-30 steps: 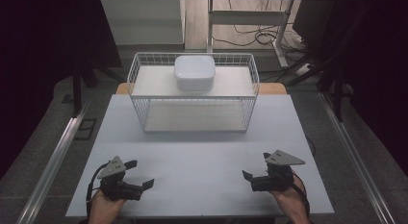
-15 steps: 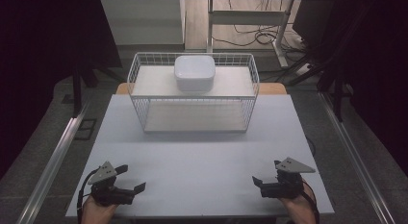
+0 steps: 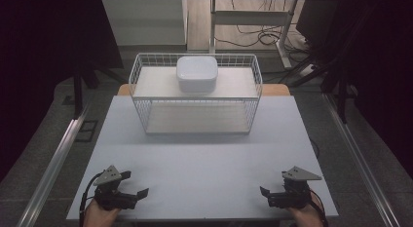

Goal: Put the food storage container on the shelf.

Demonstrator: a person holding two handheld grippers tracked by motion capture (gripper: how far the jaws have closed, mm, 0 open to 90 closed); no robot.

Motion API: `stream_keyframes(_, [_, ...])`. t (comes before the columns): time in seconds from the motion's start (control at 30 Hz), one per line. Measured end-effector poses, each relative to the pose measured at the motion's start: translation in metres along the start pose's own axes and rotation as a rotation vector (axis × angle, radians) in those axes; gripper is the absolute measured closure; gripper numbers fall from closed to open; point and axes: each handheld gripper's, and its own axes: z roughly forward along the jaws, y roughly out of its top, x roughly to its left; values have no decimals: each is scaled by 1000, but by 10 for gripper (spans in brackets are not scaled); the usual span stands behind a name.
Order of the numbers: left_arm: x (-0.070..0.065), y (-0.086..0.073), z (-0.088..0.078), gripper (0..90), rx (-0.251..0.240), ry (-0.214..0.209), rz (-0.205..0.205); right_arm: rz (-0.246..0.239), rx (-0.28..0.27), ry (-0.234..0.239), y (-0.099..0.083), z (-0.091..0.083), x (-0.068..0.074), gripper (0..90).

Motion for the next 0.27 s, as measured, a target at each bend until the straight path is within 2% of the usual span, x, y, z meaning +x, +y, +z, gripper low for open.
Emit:
stream_keyframes(0.07, [1,0,0,0,-3,-3,-12,7,23,2,-2,1,0,4])
stream_keyframes(0.27, [1,0,1,0,4,-11,-13,21,12,5,-3,0,-2,4])
